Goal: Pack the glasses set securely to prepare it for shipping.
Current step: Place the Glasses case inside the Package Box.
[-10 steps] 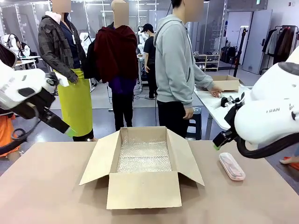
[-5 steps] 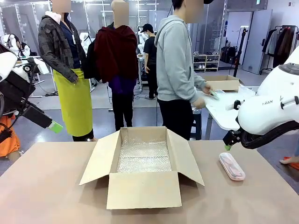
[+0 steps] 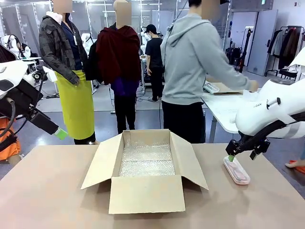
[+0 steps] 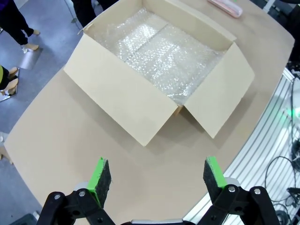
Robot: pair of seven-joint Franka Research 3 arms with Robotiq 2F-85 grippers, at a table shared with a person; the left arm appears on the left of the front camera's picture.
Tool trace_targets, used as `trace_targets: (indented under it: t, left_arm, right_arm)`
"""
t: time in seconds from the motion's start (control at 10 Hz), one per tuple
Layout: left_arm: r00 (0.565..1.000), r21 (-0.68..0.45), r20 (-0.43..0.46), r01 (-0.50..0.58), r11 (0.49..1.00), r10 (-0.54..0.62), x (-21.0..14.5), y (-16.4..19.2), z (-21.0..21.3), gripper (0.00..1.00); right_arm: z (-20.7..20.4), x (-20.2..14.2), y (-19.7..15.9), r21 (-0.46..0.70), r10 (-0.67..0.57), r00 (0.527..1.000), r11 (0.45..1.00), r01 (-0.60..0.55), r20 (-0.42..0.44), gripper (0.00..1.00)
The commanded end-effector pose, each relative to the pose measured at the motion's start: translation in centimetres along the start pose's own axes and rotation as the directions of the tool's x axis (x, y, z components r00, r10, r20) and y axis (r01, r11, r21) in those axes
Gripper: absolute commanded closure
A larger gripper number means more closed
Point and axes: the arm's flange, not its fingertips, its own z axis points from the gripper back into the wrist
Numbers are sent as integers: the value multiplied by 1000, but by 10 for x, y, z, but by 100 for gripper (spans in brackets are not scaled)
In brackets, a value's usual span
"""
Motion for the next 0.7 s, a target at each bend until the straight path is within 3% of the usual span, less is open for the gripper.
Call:
trace_targets:
  t: [0.0,0.4,0.6]
  left_arm:
    - [1000,8,21,13,1000,-13,2,1,2,0]
    - [1000,8,21,13,1000,-13,2,1,2,0]
    - [1000,8,21,13,1000,-13,2,1,2,0]
  right_arm:
    - [-1,10,3,7,-45,999,999,46,-22,0]
    - [-5,4,-1,3,-12,1000,1000,12,-12,0]
    - [-21,24,-10,17,-51,997,998,52,-64,0]
